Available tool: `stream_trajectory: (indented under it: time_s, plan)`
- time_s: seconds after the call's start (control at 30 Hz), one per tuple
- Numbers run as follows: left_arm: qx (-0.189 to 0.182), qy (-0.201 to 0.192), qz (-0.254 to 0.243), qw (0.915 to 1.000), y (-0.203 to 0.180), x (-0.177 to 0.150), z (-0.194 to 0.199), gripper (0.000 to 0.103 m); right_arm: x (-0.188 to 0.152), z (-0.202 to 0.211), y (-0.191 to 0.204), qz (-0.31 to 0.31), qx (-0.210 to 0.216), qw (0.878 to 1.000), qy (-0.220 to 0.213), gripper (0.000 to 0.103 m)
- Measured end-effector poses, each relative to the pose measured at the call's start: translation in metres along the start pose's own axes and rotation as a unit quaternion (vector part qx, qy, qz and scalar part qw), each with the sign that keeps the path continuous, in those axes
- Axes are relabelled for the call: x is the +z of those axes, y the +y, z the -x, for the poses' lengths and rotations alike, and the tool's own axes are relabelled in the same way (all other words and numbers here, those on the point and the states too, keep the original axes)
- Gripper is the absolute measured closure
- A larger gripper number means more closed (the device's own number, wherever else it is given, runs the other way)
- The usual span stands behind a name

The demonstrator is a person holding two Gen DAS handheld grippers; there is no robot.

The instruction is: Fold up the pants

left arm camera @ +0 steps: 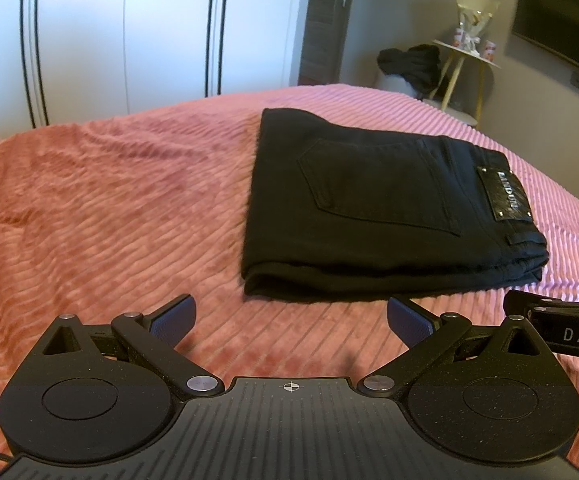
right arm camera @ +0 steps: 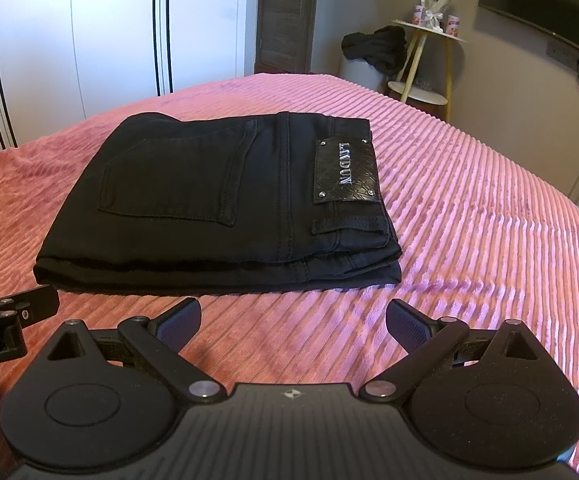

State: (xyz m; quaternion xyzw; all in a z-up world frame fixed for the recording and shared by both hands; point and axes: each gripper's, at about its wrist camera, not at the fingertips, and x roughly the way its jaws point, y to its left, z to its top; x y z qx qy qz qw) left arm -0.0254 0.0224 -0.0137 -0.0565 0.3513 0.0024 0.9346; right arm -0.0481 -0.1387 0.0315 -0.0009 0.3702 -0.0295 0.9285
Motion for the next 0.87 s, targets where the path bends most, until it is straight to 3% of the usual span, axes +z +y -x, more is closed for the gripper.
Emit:
stream_trajectory:
  time_s: [0.7, 0.87]
  plan:
    - [-0.002, -0.019, -0.001, 0.9998, -0.0006, -0.0008, 0.0045, 0.000, -0.0007, 0.0003, 0.0006, 0.003, -0.001, 1.000, -0.001, 0.004]
    - [-0.010, -0.007, -0.006, 0.9999, -0.0015, -0.0010, 0.0020, 0.000, -0.0010, 0.0006, 0.0009, 0.004, -0.002, 1.000, -0.001, 0.004]
